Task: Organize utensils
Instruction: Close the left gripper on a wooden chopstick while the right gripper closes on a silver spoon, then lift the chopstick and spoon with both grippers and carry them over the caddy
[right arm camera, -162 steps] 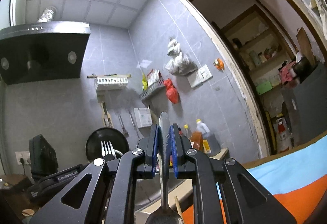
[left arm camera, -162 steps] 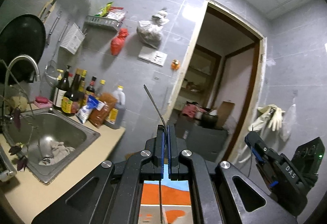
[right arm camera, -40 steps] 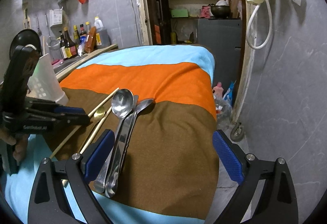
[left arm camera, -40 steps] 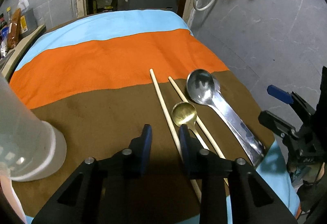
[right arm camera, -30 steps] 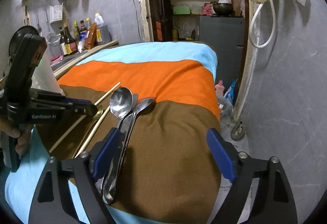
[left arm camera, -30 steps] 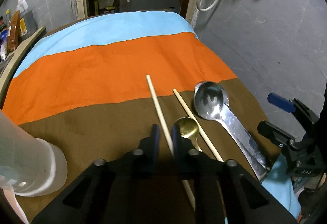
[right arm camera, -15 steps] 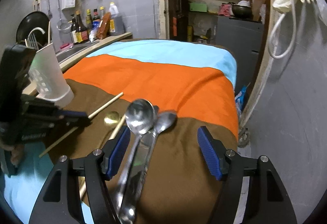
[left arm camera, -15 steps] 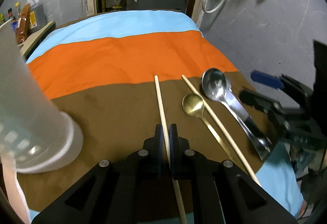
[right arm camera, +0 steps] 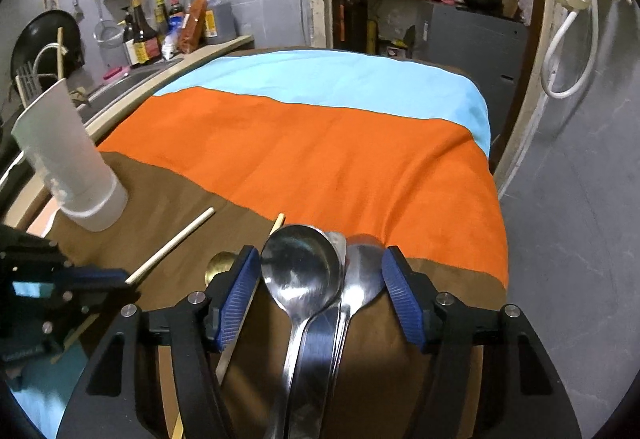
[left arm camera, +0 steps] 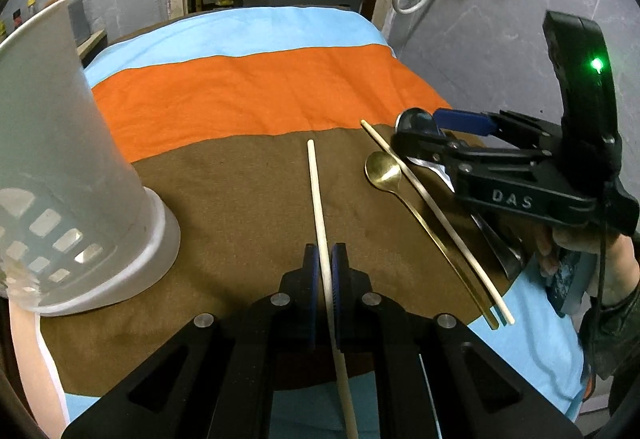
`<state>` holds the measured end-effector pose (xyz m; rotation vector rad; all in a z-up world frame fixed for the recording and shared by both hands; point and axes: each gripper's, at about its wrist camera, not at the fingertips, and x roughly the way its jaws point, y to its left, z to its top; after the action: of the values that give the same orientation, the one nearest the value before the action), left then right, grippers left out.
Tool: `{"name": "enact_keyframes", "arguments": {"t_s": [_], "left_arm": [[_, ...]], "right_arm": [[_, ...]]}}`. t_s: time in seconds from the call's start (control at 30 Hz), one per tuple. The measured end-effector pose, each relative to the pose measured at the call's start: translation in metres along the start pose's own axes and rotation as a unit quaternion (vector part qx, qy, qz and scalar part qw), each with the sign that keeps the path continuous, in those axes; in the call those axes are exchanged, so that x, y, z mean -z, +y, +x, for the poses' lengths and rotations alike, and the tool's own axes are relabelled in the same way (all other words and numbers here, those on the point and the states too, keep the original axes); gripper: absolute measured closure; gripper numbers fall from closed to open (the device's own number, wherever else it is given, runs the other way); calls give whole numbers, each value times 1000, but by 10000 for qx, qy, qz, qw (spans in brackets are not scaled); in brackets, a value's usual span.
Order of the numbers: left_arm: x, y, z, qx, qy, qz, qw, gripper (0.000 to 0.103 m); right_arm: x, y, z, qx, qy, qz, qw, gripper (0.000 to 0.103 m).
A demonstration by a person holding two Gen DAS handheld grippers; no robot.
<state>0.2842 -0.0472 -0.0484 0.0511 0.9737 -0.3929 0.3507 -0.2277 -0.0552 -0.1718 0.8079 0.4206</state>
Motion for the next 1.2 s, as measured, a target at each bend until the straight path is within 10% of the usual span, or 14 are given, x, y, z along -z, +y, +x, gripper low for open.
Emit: {"name": "enact_keyframes", "arguments": {"t_s": [0.37,0.57,0.8,1.2], "left_arm": [[-12,-1,13,-9,207,176,9996,97],[-12,3,15,124,106,78,9998,98],[-6,13,6,388,-234,-361,9983,101],[18,21,-67,1058,-2009,-727,9712,101]], "right_arm": [[-3,11,8,105,18,-197,9997,41],[-4,10,9,136,35,-163,9998,65],[-2,9,-3,55,-240,-95,9997,66],[10,9,-59,-169,-1497,142,9885,66]]}}
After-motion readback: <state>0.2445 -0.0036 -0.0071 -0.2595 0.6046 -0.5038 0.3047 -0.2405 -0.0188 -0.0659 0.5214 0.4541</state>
